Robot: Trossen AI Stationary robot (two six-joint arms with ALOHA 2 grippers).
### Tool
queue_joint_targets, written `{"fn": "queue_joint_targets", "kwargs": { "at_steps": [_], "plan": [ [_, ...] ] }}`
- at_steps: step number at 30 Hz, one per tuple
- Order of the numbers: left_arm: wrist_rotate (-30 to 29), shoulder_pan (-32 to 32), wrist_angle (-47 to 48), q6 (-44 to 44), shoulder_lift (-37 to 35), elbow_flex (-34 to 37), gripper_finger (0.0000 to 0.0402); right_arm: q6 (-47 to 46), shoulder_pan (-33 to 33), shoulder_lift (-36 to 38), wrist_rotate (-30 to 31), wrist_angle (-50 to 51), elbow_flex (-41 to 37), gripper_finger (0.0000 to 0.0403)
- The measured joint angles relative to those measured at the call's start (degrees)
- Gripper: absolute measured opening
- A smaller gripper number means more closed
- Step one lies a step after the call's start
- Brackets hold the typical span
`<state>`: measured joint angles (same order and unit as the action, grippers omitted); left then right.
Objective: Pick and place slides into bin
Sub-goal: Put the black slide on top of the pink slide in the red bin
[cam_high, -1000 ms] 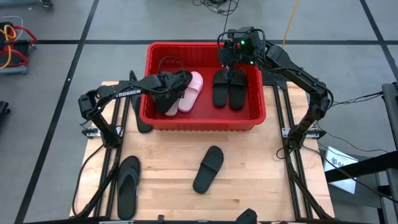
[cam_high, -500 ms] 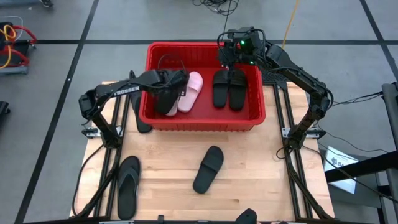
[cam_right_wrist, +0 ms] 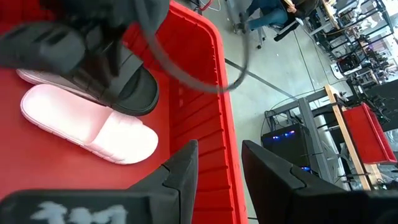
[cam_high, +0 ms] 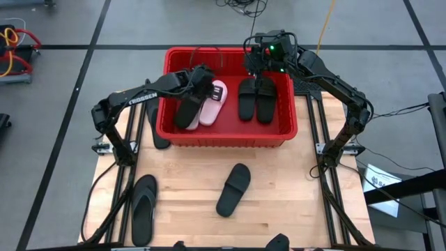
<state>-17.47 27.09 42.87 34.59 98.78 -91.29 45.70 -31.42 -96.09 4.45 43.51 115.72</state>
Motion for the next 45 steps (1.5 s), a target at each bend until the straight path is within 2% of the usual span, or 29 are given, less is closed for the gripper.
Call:
{"fn": "queue_joint_targets", "kwargs": {
  "at_steps": [4,14,22,28,33,39,45],
  "plan": [
    [2.95,-0.61,-0.42,-1.32,3.45,0.02,0.0106,0.08,0.00,0.00,0.01,-0.02,0.00,0.0114],
    [0.80,-0.04,-0.84,-3.10,11.07,0.07,0.0106,0.04,0.00,0.00,0.20,-0.02,0.00,0.0114],
    [-7.97,0.92,0.56,-5.68,10.18,0.00,0.0106,0.02,0.00,0.00,0.22,-0.02,0.00,0.0114],
    [-8.37,2.69,2.77,-6.01,10.13,0.00,0.0106,-0.01,0.00,0.00,0.24,-0.02,0.00,0.0114],
    [-11.36,3.75,4.10,-7.15,10.13,0.00,0.0106,-0.01,0.00,0.00,0.24,-0.02,0.00,0.0114],
    [-11.09,4.42,3.96,-7.35,10.13,0.00,0.0106,-0.02,0.00,0.00,0.24,-0.02,0.00,0.0114],
    [-10.74,4.15,3.83,-7.42,6.50,0.02,0.0106,-0.04,0.00,0.00,0.24,-0.02,0.00,0.0114]
  ]
}}
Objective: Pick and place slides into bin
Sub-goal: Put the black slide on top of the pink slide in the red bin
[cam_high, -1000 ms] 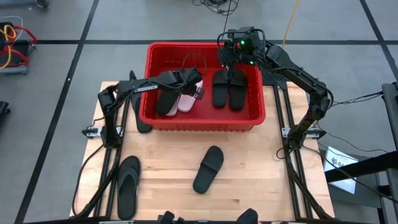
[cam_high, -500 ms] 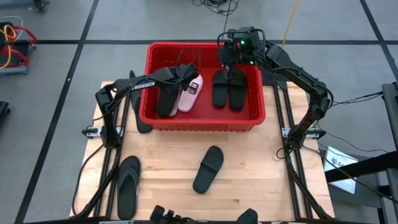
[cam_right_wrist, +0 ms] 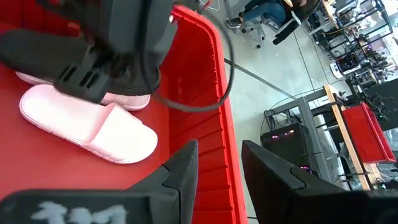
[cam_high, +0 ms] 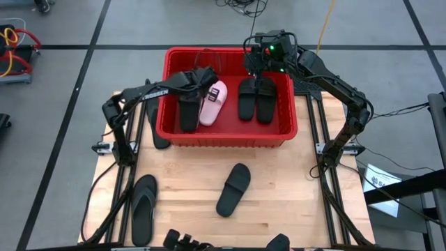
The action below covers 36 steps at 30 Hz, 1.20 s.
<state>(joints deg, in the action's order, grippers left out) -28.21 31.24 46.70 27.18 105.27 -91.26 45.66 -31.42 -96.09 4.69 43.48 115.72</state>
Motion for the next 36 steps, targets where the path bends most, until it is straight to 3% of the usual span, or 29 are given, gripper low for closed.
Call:
{"fn": "queue_joint_targets", "kwargs": {
  "at_steps": [9,18,27,36],
  "plan": [
    [-0.99,-2.09,1.22,-5.39,-9.60,0.00,0.0106,0.01,0.00,0.06,0.02,0.02,0.00,0.0114],
    [-3.99,-8.55,10.83,-5.19,-16.46,-0.02,0.0106,-2.81,0.20,3.47,-0.22,4.50,0.00,0.0114],
    [-3.85,-15.44,24.74,2.59,-20.62,-0.02,0.0106,-6.04,1.57,4.86,-0.31,15.65,0.00,0.0114],
    [-3.74,-21.06,34.61,10.79,-22.18,-0.02,0.0106,-5.72,7.73,4.83,-0.43,24.18,0.00,0.0114]
  ]
}}
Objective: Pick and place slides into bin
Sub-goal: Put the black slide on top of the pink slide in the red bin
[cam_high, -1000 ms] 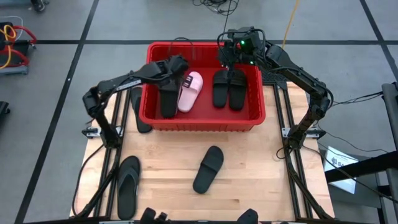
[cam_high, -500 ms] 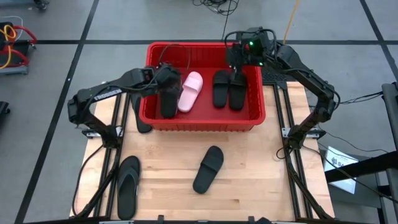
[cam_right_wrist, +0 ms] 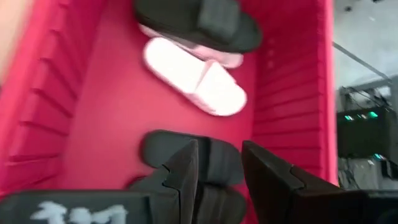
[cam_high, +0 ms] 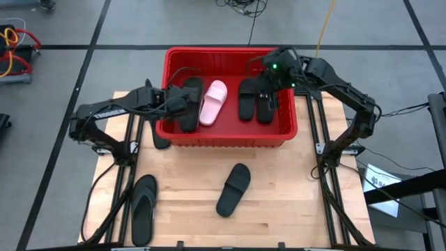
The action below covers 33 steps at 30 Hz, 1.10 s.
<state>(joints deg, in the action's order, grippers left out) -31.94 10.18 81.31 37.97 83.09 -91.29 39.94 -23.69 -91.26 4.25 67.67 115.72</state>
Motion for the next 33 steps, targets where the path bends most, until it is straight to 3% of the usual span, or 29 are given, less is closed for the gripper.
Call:
{"fn": "queue_joint_targets", "kwargs": {
  "at_steps": [9,18,25,33],
  "plan": [
    [-1.17,-7.26,-0.01,1.50,-2.21,0.00,0.0106,-5.86,8.23,0.04,-0.03,5.24,-0.87,0.0114],
    [-4.80,-14.39,2.57,0.63,-3.41,0.00,0.0106,-23.02,19.57,0.10,-0.05,9.41,-4.51,0.0114],
    [-5.77,-18.37,2.55,2.21,-3.43,0.00,0.0106,-33.44,29.56,2.50,-0.05,9.96,-12.11,0.0114],
    [-5.77,-24.30,1.96,8.19,-3.43,0.00,0.0106,-40.89,37.07,7.18,-2.58,0.53,-27.63,0.0114]
  ]
}}
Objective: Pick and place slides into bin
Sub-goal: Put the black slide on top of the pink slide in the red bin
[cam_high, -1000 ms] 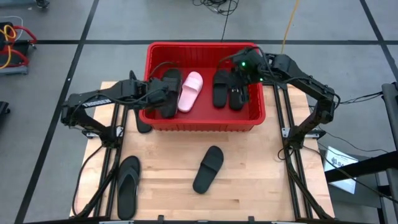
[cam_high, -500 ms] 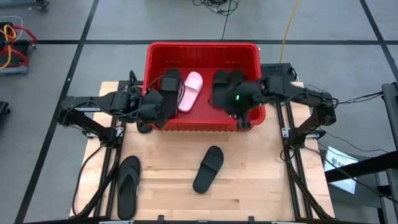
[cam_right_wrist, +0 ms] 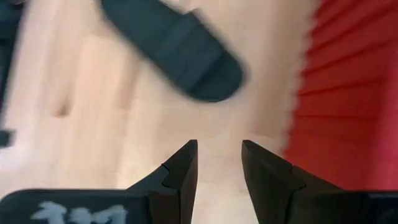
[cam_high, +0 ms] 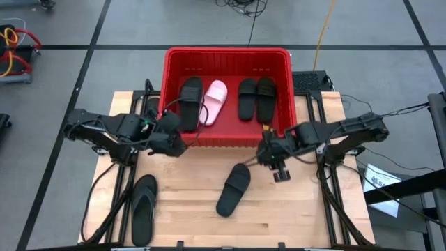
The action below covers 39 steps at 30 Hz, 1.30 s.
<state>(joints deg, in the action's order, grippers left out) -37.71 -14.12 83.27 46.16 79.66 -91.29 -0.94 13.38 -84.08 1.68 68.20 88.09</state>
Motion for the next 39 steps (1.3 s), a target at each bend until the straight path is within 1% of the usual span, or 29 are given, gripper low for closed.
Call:
{"fn": "queue_joint_targets", "kwargs": {
  "at_steps": [3,9,12,15,20,27,32,35,39],
  "plan": [
    [0.16,-2.25,-0.73,2.15,0.00,0.00,0.0106,-2.39,2.36,2.60,-4.40,-7.31,-7.48,0.0114],
    [1.70,-6.24,-2.81,5.42,0.00,0.00,0.0106,-4.44,6.77,7.84,-10.85,-26.81,-21.63,0.0114],
    [1.73,-8.00,-4.51,5.50,0.02,0.00,0.0106,-6.27,7.50,9.38,-10.96,-37.45,-28.56,0.0114],
    [1.76,-9.10,-6.55,5.43,0.02,0.00,0.0106,-9.22,7.51,9.42,-10.96,-47.63,-35.19,0.0114],
    [1.83,-10.04,-8.53,5.15,0.02,0.00,0.0106,-12.37,7.29,9.12,-10.60,-59.77,-44.28,0.0114],
    [1.83,-10.09,-8.51,4.56,0.02,0.00,0.0106,-15.10,5.68,9.09,-4.72,-70.78,-51.64,0.0114],
    [1.84,-10.09,-8.51,4.58,0.02,0.00,0.0106,-15.74,4.69,9.08,-4.56,-78.40,-55.75,0.0114],
    [1.84,-10.09,-8.51,4.58,0.02,0.00,0.0106,-16.71,4.64,9.08,-4.52,-80.79,-56.65,0.0114],
    [1.83,-10.09,-8.52,5.03,0.02,0.00,0.0106,-16.55,4.69,9.10,-4.51,-80.91,-56.72,0.0114]
  ]
}}
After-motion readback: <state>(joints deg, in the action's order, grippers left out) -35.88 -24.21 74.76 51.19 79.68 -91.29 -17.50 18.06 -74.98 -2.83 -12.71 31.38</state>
